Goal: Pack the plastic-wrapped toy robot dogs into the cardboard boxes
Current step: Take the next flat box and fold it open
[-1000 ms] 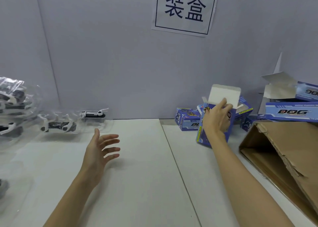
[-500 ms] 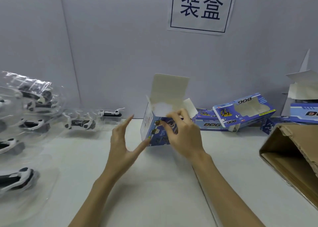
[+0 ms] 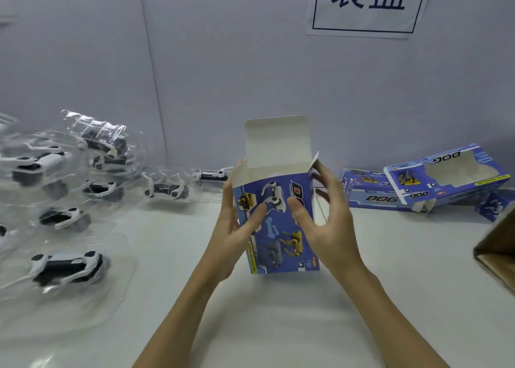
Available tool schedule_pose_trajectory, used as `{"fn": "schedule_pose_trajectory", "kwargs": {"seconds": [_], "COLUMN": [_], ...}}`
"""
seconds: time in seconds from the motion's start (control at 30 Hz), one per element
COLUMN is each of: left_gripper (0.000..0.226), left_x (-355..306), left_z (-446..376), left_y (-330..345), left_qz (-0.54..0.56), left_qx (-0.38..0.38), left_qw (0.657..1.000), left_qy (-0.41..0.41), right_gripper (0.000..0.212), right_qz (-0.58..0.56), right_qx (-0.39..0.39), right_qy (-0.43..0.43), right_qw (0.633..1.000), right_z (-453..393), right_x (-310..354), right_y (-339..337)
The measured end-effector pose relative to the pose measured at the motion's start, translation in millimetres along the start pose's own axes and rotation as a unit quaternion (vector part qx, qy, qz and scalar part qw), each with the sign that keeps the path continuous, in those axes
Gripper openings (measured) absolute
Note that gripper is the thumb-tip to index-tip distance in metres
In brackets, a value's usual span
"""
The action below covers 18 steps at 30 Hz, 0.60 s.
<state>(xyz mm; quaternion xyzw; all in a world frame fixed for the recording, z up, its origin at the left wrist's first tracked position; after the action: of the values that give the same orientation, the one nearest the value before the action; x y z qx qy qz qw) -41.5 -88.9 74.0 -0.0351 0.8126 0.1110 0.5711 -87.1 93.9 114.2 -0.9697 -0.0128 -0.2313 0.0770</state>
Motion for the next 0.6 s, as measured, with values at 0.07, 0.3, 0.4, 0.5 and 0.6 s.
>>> {"fn": "schedule_pose_trajectory", "kwargs": {"seconds": [0.07, 0.3, 0.4, 0.5, 0.6], "left_gripper": [0.074, 0.051, 0.038, 0.035, 0.046], "left_x": [1.7, 4.6, -2.5, -9.2, -8.3], "left_z": [0.6, 4.9, 3.8, 4.6, 2.7], "left_y": [-0.5, 3.0, -2.1, -2.4, 2.1], "left_qz": [-0.02, -0.103, -0.137, -0.113, -0.068], "left_qx": [0.013, -0.006, -0.055, -0.06, -0.051], "left_qw": [1.0, 0.995, 0.989, 0.991, 0.996], "left_qy": [0.005, 0.012, 0.032, 0.046, -0.002], "right_gripper": [0.073, 0.045, 0.043, 0.032, 0.024], "right_qz": [-0.019, -0.069, -0.093, -0.049, -0.006], "right_qx": [0.033, 0.025, 0.027, 0.037, 0.041], "right_qy": [0.012, 0.054, 0.044, 0.019, 0.021], "right_qw": [0.999, 0.996, 0.994, 0.998, 0.999], "right_z": [4.1, 5.5, 5.4, 3.0, 1.3], "right_x": [-3.2, -11.9, -9.5, -6.4, -9.5], "right_y": [12.3, 9.4, 13.2, 12.7, 3.3]}}
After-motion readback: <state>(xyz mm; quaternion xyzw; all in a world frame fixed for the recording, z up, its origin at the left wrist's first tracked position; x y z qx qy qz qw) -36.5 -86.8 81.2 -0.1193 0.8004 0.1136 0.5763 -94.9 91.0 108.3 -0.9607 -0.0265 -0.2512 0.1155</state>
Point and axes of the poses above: each hand's wrist, its own z-axis away from the middle knuckle, its own y-axis out of the palm, x = y × z, the point moved 9 cm from there along -z, towards the middle knuckle, and after that the axes turned 12 degrees about -y, right-handed, at the moved point
